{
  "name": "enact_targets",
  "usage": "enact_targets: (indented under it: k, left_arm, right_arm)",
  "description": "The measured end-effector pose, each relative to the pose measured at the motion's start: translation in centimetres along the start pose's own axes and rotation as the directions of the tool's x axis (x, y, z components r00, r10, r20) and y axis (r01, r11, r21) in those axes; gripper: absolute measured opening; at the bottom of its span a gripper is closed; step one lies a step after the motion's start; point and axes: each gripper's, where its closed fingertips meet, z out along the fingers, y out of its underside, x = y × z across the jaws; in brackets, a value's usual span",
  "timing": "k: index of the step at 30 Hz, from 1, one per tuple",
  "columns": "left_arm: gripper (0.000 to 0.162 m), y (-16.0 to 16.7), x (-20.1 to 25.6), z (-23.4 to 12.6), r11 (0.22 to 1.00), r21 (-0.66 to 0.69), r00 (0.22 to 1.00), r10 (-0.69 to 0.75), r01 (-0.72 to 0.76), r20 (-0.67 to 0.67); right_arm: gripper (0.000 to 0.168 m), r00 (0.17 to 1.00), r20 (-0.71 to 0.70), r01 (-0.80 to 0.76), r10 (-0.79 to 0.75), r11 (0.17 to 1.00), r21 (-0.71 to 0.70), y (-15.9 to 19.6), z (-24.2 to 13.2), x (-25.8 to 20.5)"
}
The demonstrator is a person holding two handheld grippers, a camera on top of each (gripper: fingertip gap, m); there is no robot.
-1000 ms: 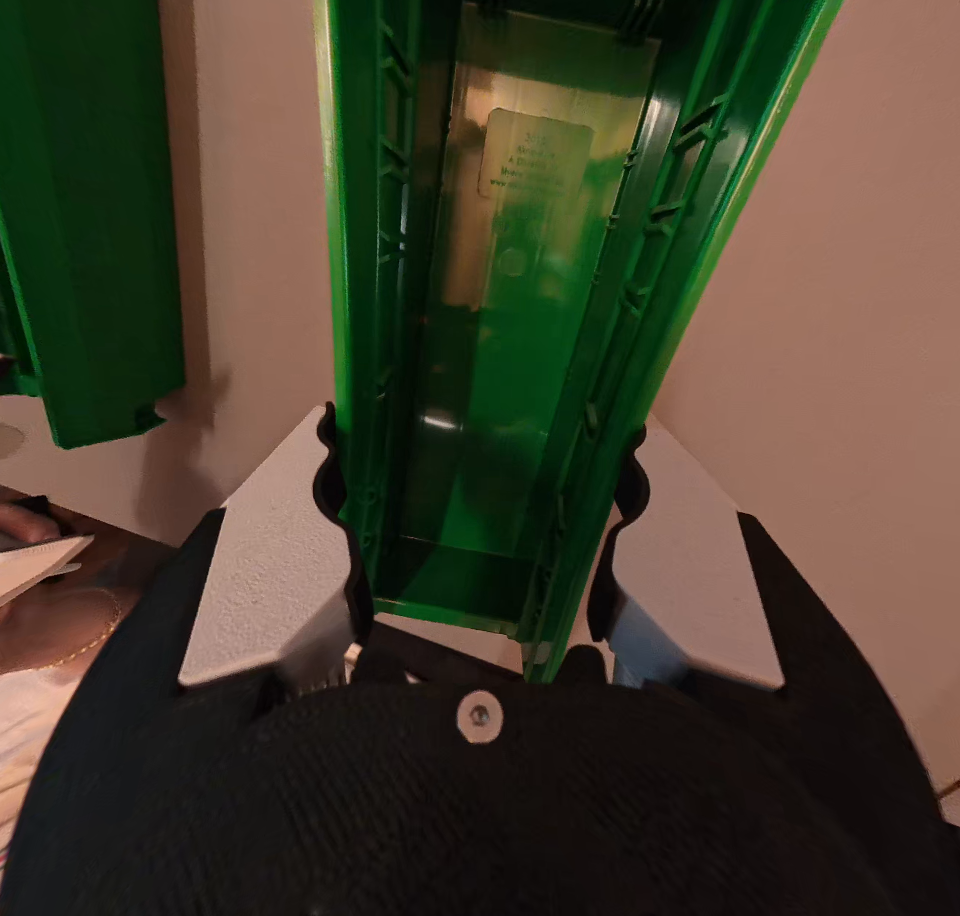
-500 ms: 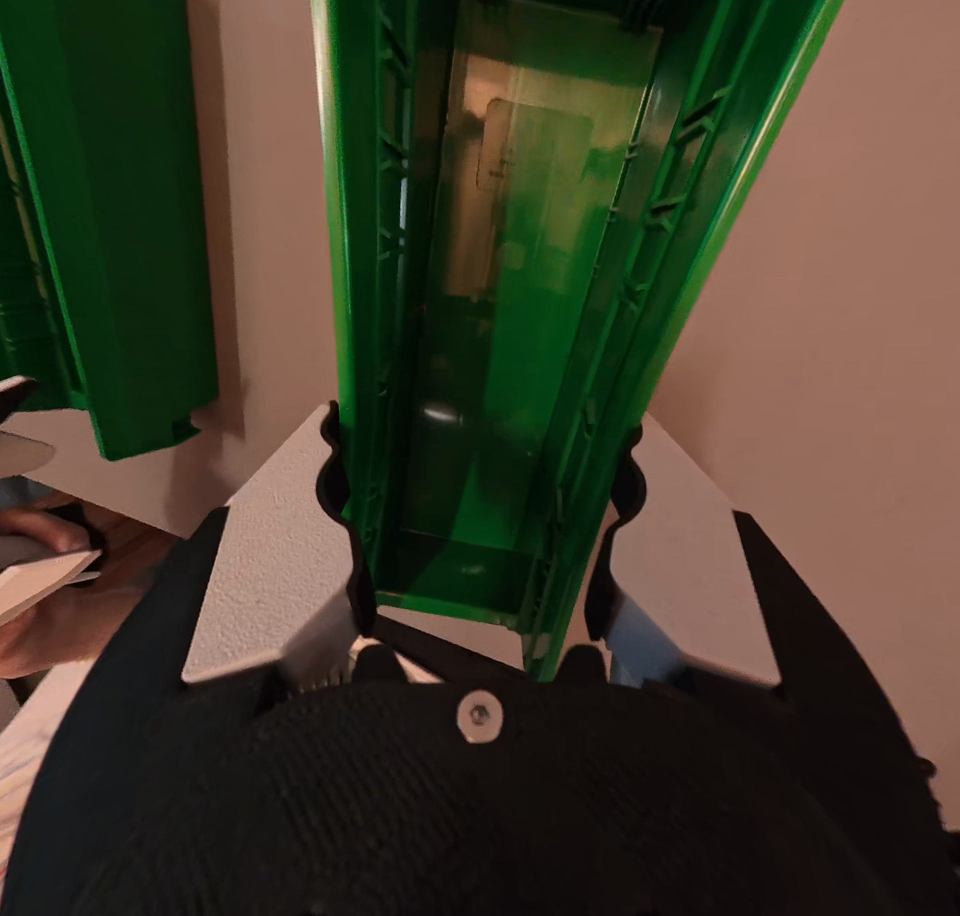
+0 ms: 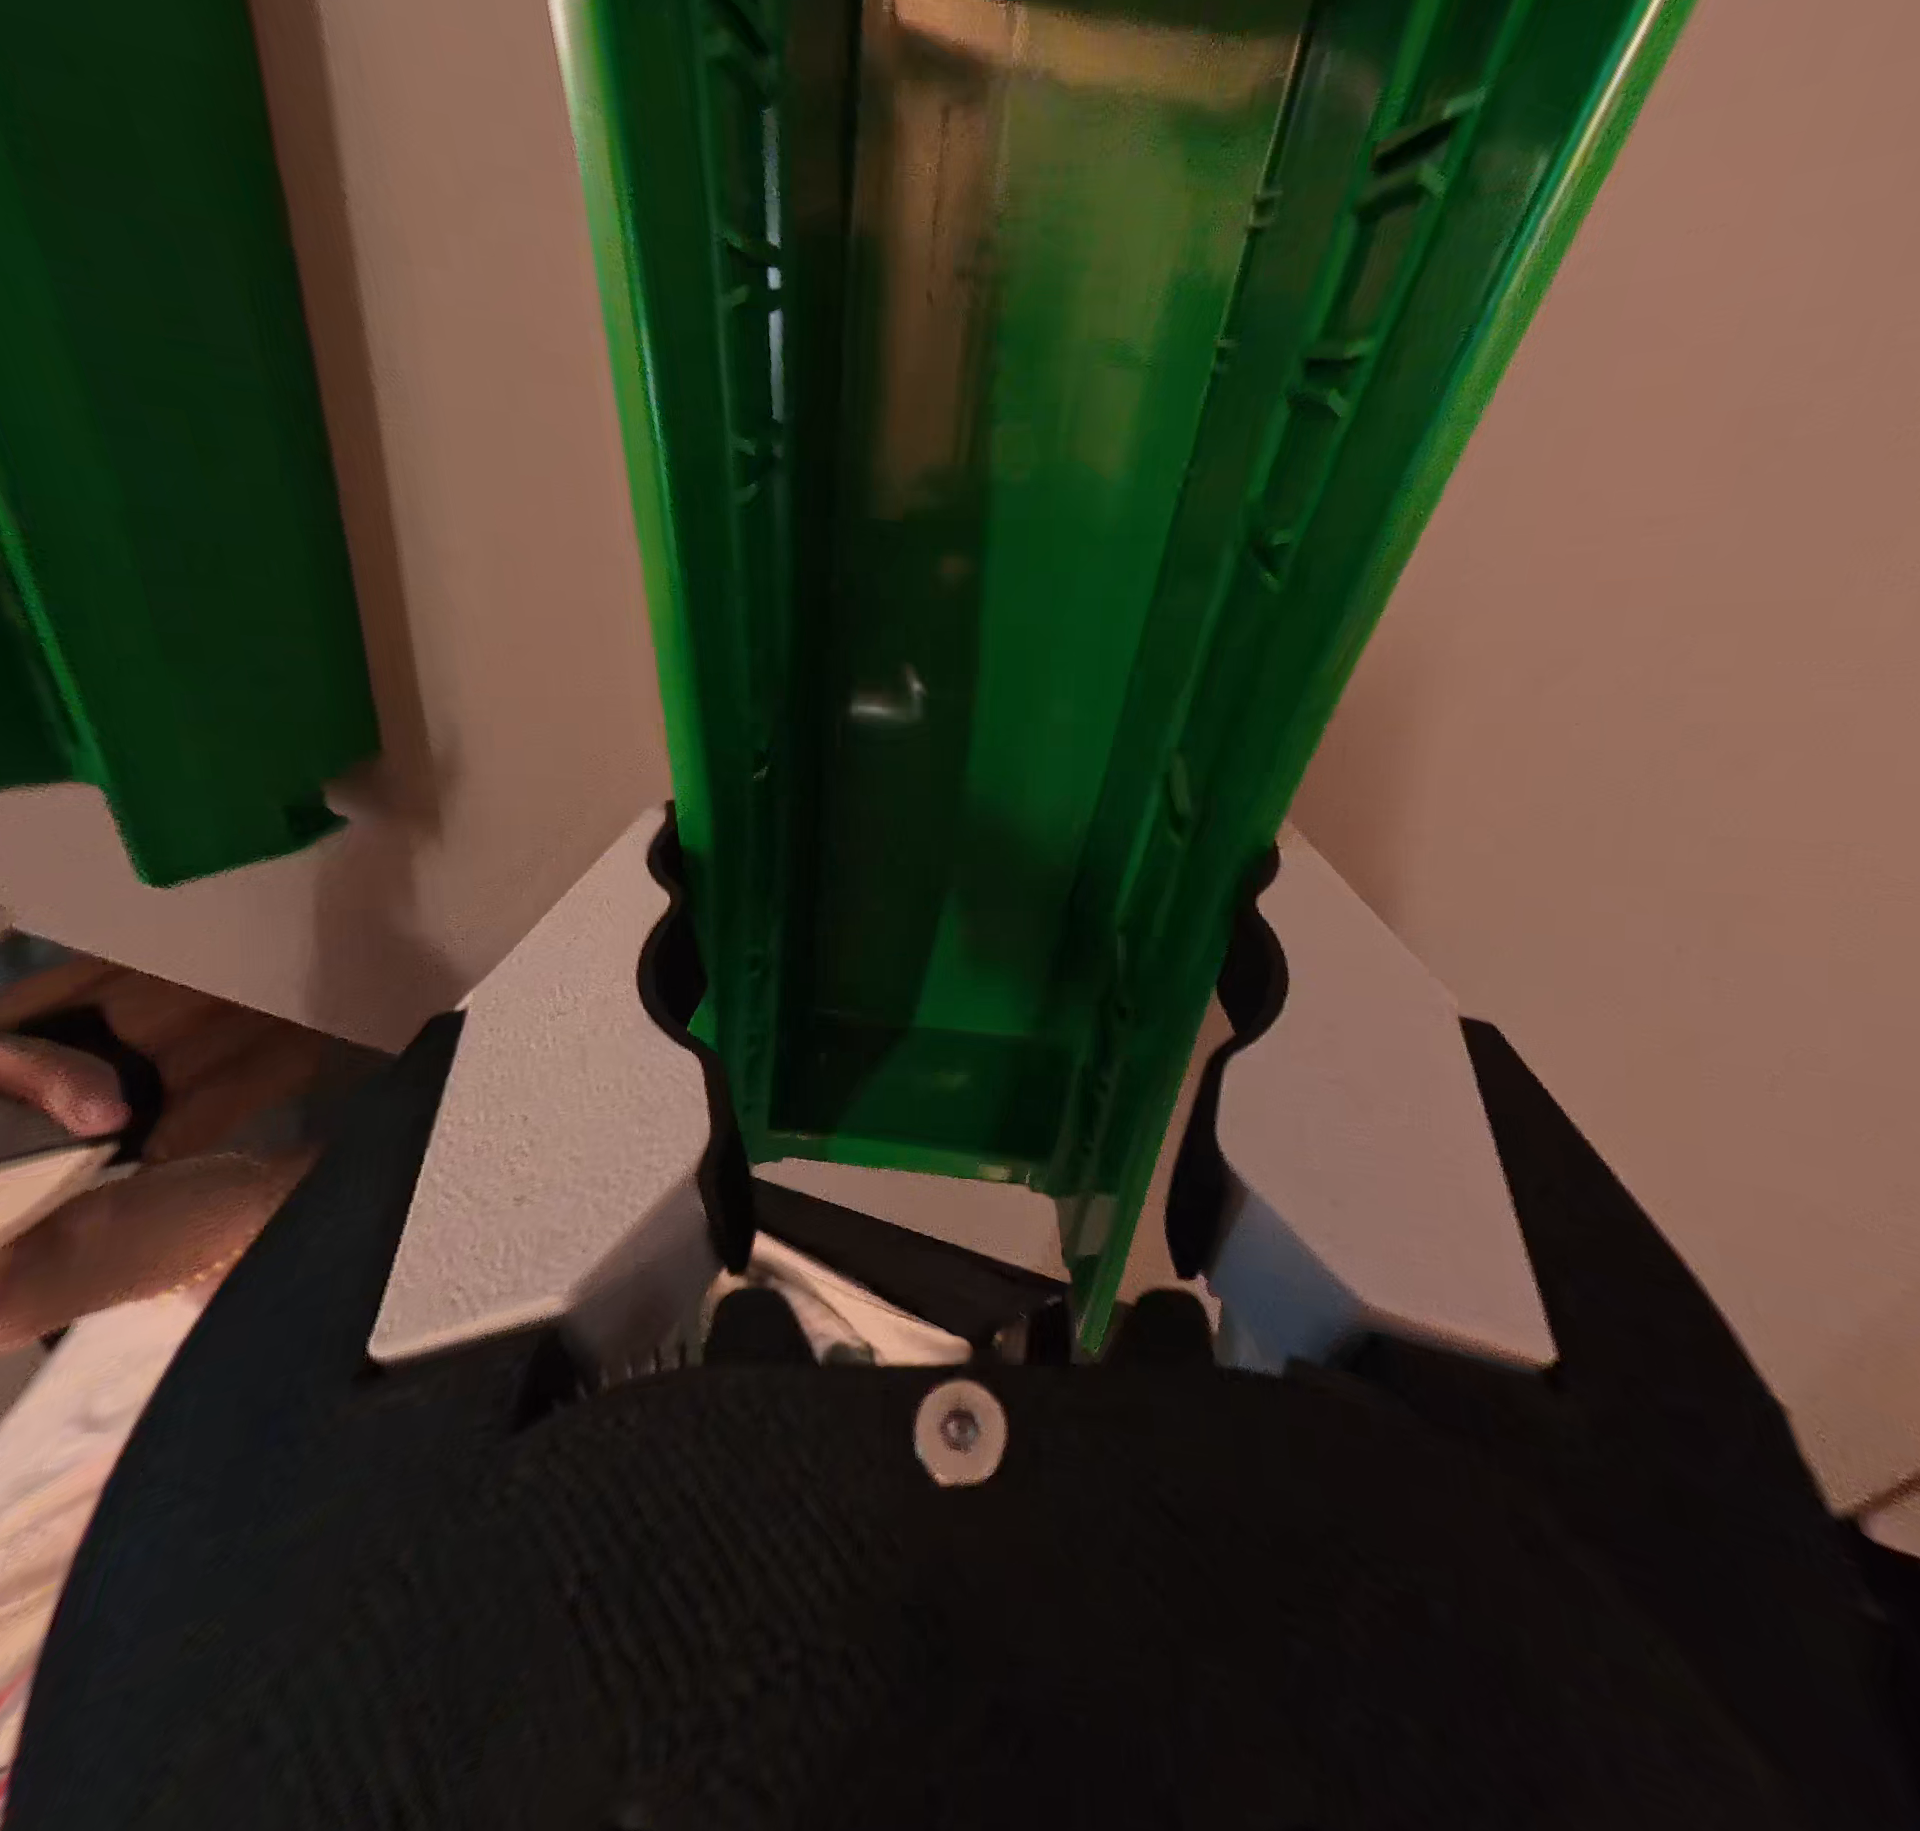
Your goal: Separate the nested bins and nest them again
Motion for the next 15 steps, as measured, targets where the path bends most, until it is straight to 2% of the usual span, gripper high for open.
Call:
enact_targets:
  k: [8, 15]
  left_arm:
    - [0.086, -2.4, 2.3, -1.0, 0.992, 0.109, 0.998, 0.067, -0.068, 0.011]
    - [0.086, -2.5, 5.1, 0.6, 0.990, 0.095, 0.992, 0.111, -0.105, -0.056]
  right_arm:
    - [0.101, 0.999, -0.037, 0.008, -0.007, 1.000, 0.029, -0.8, 0.7, -0.1]
    - [0.105, 1.000, -0.016, 0.021, -0.021, 1.000, -0.019, -0.7, 1.5, -1.1]
